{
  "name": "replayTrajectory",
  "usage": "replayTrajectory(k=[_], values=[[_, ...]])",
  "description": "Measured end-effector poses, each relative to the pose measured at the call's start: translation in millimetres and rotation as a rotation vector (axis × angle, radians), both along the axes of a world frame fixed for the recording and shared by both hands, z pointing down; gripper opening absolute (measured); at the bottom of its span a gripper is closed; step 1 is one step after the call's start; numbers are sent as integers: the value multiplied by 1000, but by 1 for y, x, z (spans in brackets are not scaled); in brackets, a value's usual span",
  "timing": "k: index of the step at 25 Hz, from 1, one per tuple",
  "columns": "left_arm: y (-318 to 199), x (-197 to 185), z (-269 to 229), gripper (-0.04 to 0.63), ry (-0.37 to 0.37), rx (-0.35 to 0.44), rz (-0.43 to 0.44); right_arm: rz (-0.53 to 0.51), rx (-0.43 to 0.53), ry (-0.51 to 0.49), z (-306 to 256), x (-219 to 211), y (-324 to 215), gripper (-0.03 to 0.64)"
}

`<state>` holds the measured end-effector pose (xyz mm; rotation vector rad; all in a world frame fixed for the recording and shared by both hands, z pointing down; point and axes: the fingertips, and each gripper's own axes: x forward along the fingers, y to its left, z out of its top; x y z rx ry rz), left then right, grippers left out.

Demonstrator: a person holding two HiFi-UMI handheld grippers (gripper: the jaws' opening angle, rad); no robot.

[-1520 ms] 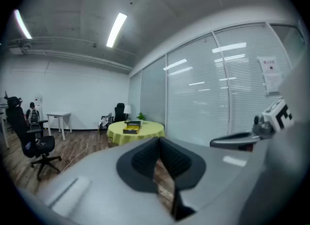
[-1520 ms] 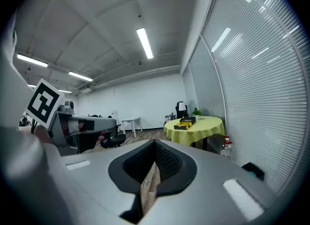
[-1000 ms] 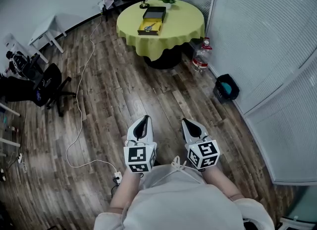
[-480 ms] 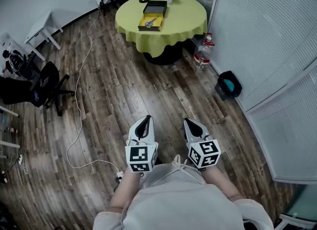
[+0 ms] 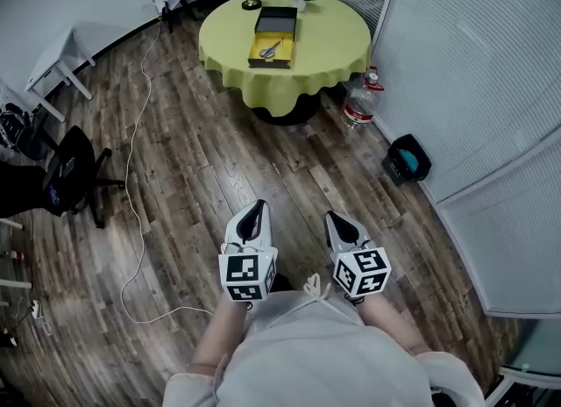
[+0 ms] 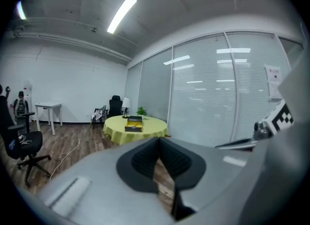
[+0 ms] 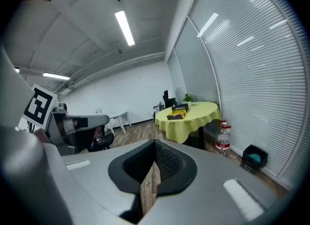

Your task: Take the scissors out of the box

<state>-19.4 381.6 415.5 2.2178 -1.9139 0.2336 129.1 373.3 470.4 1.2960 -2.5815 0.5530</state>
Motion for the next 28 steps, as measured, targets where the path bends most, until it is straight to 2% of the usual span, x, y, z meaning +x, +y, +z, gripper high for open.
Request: replayTrajectory(k=[7,14,18,28], values=[[-67,-93,-5,6,18,12,33,58,-5,31,-3,-83,-63,0],[-102,-170,4,6,78,-15,11,64,-18,76,1,-148,-102,0],[-116,-190,21,6,104,-54,1,56,-44,103,11,-166,-123,0],[-188,-214,40,6,94,-91,-75,-22,-72,104,36,-194,-208,0]])
